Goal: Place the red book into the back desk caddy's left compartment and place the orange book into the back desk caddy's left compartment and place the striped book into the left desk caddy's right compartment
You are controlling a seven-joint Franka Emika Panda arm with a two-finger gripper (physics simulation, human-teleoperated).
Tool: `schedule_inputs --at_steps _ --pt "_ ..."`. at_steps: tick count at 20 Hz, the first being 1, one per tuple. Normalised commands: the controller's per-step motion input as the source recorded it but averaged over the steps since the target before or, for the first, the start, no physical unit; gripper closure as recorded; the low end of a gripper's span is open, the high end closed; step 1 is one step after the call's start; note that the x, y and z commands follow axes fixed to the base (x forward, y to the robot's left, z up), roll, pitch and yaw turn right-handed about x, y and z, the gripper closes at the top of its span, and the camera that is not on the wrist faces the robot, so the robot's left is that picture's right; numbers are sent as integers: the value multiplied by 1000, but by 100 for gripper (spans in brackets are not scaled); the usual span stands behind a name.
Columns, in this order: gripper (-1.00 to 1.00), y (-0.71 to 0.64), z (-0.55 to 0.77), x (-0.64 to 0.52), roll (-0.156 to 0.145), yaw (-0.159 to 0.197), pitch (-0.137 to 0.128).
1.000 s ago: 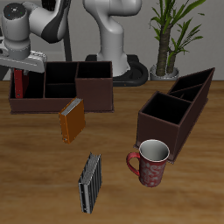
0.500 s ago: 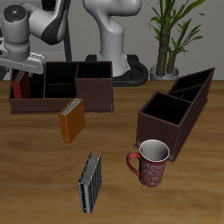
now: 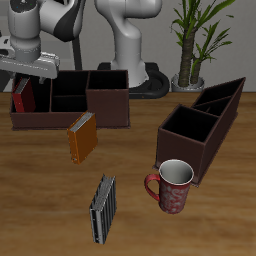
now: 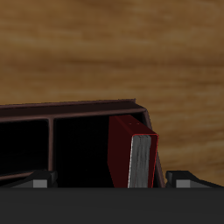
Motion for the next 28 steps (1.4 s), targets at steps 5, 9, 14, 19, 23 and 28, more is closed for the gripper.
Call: schedule_inputs --at_steps 5,9,14,19,23,28 --pt "-100 325 258 345 5 3 -73" --pt "-100 417 236 578 -18 -27 -46" --pt "-100 297 146 444 -10 5 -51" --pt "-100 379 88 333 3 8 -25" --pt "-100 223 100 297 -7 3 -2" --pt "-100 340 147 287 -7 -29 -26"
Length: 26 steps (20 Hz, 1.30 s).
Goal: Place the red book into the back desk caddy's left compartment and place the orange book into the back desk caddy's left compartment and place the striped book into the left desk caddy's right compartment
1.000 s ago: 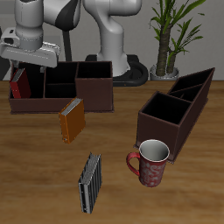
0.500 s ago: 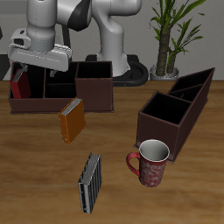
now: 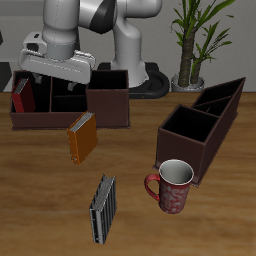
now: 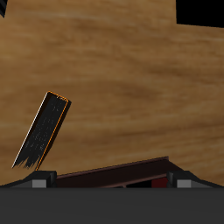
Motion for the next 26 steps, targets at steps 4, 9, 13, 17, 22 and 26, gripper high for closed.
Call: schedule_inputs --at_steps 4,9,13,17,22,26 --pt "-100 380 151 326 27 -27 -24" --pt "-100 386 151 337 21 -30 -14" --pt "-100 246 174 258 29 -7 -18" --pt "-100 282 -57 276 47 21 31" --pt "-100 184 136 347 5 9 0" --pt "-100 116 162 281 27 64 -12"
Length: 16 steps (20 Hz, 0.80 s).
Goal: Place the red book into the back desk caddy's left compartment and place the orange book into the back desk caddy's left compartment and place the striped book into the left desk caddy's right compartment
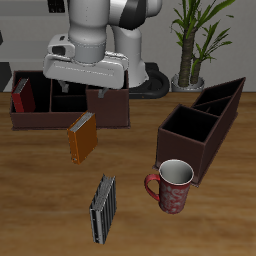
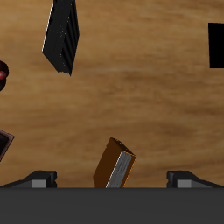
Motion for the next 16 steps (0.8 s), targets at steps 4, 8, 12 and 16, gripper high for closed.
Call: schedule_inputs --at_steps 4,8,12,16 --pt "-100 137 167 248 20 -5 -8" --pt "-100 288 184 410 62 88 -38" --pt "-100 64 -46 376 15 5 23" --pt "-100 207 -53 313 48 -1 24"
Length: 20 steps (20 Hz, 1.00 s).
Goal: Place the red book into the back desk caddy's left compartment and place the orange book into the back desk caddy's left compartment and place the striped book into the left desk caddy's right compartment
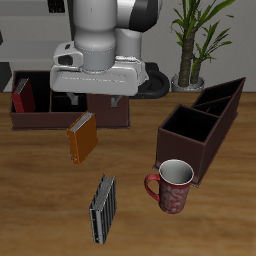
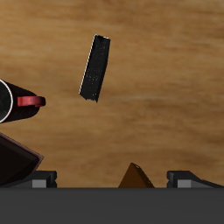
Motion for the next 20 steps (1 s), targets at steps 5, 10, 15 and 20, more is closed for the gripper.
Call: schedule_inputs --at_steps 5,10,15,20 --pt "-100 222 69 355 50 14 2" --pt "-100 170 11 281 28 -31 3" --pt "-100 33 -99 254 -6 -20 7" --pt "-100 -143 -128 88 -21 -17 25"
